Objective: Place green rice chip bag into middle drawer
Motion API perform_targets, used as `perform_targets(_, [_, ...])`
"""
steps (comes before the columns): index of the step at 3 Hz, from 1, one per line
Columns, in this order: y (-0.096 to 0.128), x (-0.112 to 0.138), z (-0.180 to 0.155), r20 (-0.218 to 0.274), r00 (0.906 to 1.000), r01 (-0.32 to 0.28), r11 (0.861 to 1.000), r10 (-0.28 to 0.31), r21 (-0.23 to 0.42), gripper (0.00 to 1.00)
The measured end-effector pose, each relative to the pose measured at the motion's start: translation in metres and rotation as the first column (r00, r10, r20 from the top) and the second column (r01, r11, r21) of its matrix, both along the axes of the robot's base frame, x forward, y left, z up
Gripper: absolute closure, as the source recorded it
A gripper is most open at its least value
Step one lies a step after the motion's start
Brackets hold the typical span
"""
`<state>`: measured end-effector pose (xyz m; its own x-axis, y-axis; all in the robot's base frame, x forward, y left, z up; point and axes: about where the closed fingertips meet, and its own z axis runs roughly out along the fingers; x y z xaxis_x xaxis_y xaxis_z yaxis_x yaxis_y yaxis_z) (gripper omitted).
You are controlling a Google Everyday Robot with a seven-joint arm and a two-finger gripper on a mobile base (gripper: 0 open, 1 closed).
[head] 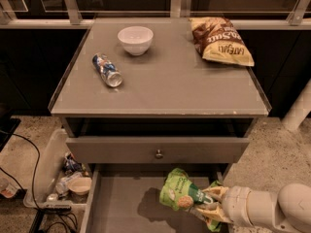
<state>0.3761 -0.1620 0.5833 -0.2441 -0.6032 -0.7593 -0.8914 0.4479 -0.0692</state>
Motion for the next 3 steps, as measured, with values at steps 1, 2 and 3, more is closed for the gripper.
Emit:
perform_targets(1, [0.000,0.000,0.000,0.000,1.0000,0.000,1.000,0.000,0.000,1.00])
perform_targets(2, [-0.002,0.008,-0.032,-0.045,0.9985,0.031,0.999,-0.031,0.007,1.00])
perform_targets(3, [-0.011,0.022,-0.088,-0.099,0.9906,0.096,0.995,-0.094,0.009,1.00])
